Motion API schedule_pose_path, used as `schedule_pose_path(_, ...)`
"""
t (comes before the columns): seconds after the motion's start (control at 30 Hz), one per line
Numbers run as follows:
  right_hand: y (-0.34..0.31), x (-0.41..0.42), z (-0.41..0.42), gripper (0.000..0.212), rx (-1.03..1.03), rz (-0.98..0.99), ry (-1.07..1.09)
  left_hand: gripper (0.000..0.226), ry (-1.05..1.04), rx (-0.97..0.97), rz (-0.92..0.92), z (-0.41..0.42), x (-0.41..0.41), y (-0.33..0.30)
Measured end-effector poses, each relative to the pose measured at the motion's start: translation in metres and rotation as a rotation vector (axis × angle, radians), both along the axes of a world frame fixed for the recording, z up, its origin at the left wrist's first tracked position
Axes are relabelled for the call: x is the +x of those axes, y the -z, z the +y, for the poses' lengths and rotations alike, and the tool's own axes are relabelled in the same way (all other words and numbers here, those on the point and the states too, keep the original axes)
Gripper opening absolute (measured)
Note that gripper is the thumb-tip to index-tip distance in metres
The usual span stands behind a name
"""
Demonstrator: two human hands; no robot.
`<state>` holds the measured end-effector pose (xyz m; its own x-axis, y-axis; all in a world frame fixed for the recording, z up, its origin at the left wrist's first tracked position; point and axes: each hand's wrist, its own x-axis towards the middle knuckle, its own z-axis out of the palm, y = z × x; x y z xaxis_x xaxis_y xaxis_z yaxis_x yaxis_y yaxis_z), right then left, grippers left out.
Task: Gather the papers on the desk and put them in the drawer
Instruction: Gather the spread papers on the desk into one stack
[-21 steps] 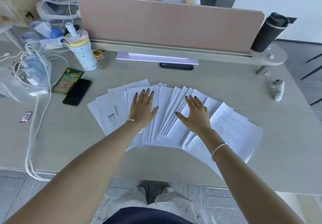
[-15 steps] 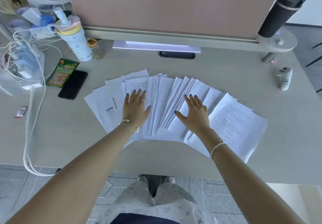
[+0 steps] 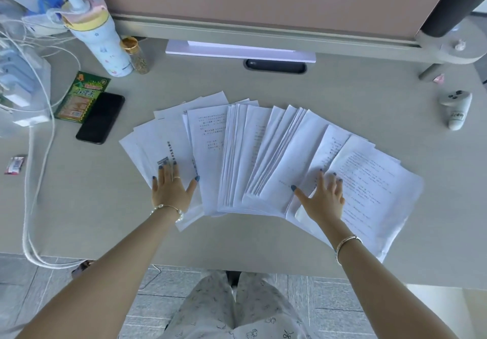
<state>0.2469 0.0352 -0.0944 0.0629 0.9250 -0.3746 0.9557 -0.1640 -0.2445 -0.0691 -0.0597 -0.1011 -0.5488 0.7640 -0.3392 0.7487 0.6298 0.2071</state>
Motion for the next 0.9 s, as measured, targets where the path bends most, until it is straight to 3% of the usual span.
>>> schedule_pose_path(0.17, 0.003, -0.031, 0.005, 0.092, 0.001, 0.025, -0.154, 0.080, 0.138, 0.082, -0.089, 0.016, 0.028, 0.007)
schedule_pose_path(0.4, -0.008, -0.080, 0.005, 0.089, 0.001, 0.188, -0.363, 0.057, 0.309, 0.194, -0.331, 0.046, 0.054, 0.011)
schedule_pose_path(0.53, -0.017, -0.057, 0.019, 0.087, 0.136, 0.299, -0.228, 0.048, 0.050, 0.380, -0.224, 0.045, 0.025, 0.004)
schedule_pose_path(0.63, -0.018, -0.021, 0.036, 0.090, 0.207, 0.197, -0.021, 0.062, -0.178, 0.281, -0.197, 0.043, 0.010, -0.001)
schedule_pose_path(0.73, -0.012, 0.007, 0.048, 0.097, 0.144, 0.084, 0.182, 0.072, -0.138, 0.235, -0.210, 0.043, 0.014, -0.003)
schedule_pose_path(0.83, -0.004, 0.019, 0.052, 0.106, 0.094, 0.090, 0.304, 0.083, -0.073, 0.257, -0.350, 0.051, 0.035, -0.008)
schedule_pose_path(0.9, -0.002, 0.016, 0.050, 0.107, 0.107, 0.119, 0.282, 0.095, -0.213, 0.317, -0.559, 0.060, 0.050, -0.017)
